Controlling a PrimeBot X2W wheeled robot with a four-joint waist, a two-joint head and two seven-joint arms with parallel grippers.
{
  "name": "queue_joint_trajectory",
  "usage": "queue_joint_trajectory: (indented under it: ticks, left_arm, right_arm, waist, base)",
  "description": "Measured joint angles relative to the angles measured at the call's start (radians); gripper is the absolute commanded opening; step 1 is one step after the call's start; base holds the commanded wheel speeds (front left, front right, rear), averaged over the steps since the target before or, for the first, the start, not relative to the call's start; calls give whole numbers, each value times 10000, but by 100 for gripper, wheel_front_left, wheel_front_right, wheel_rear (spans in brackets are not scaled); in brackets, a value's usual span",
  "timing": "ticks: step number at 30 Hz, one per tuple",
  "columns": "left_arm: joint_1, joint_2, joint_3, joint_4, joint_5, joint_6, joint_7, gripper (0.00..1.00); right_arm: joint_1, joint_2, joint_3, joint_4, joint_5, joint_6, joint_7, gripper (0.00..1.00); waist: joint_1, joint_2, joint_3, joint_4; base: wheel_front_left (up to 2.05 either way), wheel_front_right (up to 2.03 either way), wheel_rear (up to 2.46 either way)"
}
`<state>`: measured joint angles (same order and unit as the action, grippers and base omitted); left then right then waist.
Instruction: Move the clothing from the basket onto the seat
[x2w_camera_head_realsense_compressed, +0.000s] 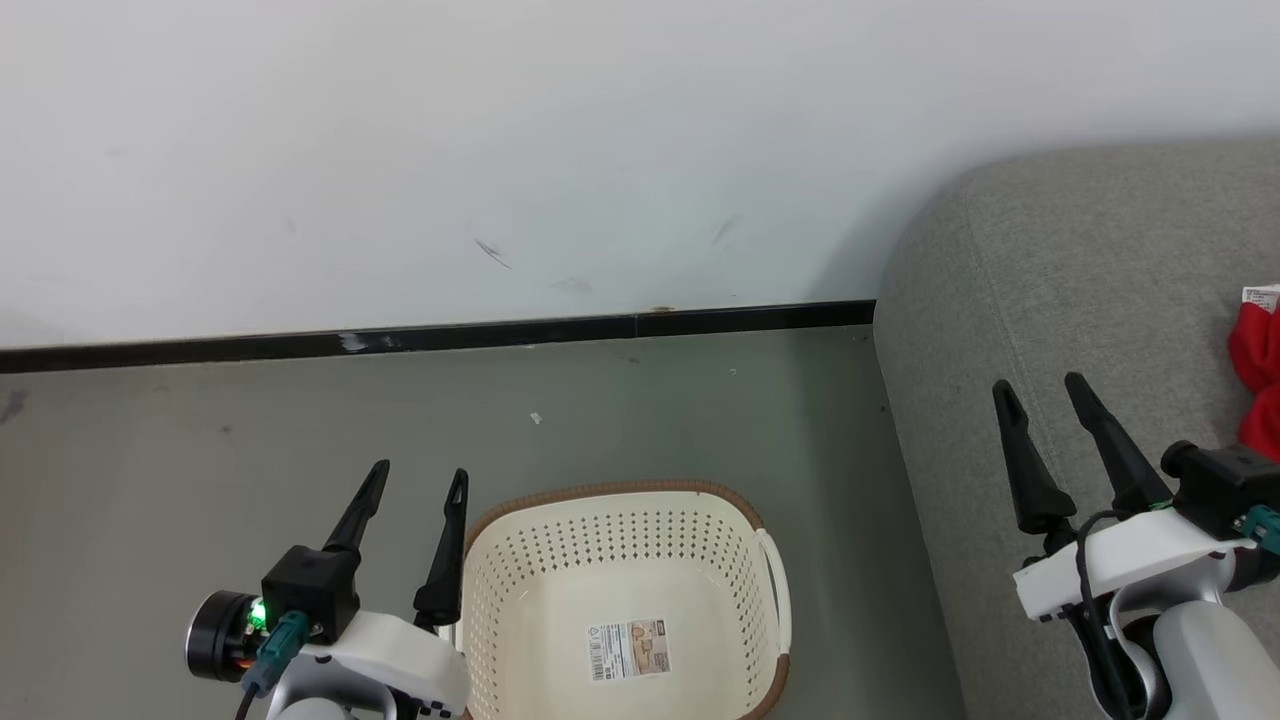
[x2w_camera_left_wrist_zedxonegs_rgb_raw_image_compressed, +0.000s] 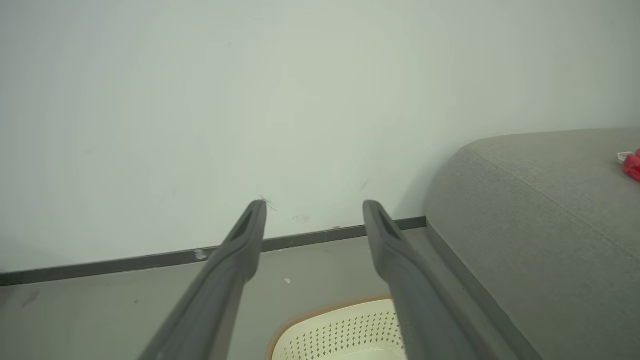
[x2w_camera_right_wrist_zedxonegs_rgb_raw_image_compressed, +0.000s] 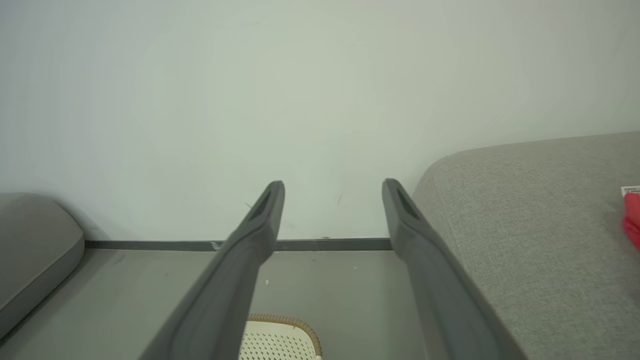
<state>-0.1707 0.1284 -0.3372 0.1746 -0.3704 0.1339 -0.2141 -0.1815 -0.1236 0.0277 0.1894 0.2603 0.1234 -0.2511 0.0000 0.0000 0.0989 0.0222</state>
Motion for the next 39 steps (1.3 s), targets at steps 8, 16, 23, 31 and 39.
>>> queue_joint_trajectory:
  ticks: [8, 16, 23, 31, 39]
  left_arm:
    - [-1, -23, 33, 290, -69, -2, -75, 100]
    - [53, -56, -4, 508, -52, -2, -159, 0]
    - [625, -290, -113, 976, -272, -59, -148, 0]
    - [634, -316, 107, 863, -1354, -238, 65, 0]
    - [648, -362, 458, 802, -2408, -418, 290, 0]
  right_arm:
    - [251, 33, -36, -88, -84, 0, 0, 100]
    - [498, 157, -21, 2, -138, -2, 17, 0]
    - [1109, 441, 94, 533, 71, -4, 44, 0]
    - [1109, 454, 17, 491, 1145, -4, 178, 0]
    - [1110, 487, -100, 468, 2489, -4, 527, 0]
  waist:
    - [0, 0, -148, 65]
    - [0, 0, -241, 179]
    - [0, 0, -243, 183]
    - [0, 0, -260, 182]
    - [8, 0, -331, 144]
  base:
    - [0, 0, 0]
    - [0, 0, 0]
    - [0, 0, 0]
    - [0, 0, 0]
    - [0, 0, 0]
